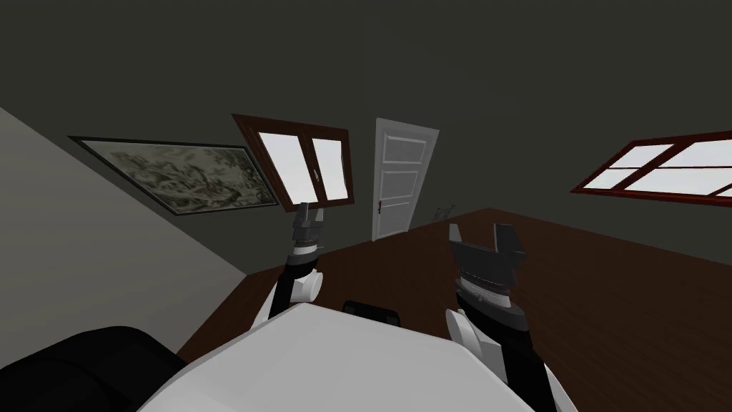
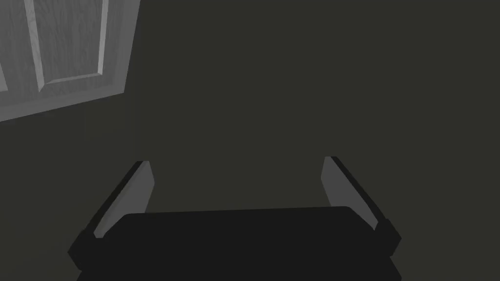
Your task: Pull the door open
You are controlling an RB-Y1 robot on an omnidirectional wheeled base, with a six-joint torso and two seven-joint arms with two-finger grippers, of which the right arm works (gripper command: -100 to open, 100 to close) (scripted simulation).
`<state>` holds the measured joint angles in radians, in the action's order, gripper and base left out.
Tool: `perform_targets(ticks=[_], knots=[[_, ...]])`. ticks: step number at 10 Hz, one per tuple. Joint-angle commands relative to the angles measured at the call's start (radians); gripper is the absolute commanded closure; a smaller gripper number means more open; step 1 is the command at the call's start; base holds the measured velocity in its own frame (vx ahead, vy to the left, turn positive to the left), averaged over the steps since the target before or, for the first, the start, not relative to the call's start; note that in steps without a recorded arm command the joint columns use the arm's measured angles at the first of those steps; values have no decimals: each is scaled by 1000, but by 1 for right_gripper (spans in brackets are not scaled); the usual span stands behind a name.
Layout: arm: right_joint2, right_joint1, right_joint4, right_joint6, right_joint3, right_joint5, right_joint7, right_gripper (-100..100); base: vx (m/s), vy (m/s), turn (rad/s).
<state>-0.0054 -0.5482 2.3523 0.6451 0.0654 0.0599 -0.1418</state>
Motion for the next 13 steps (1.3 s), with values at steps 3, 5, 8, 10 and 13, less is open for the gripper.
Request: perform_targets(ticks=[3,5,8,10,13], knots=[[-30,17,-71,16,-24,-45,-65,-100,101,-1,112],[-46,27,-111,24,-38,-70,-102,-100,104,-18,72],[-69,41,-172,38,-59,-109,-158,-100,110,-13,107],[-82,50,-207,45,-71,-131,-191,-100,88,-15,91],[-102,63,-264,58,-90,-167,-243,-100,77,-13,91]])
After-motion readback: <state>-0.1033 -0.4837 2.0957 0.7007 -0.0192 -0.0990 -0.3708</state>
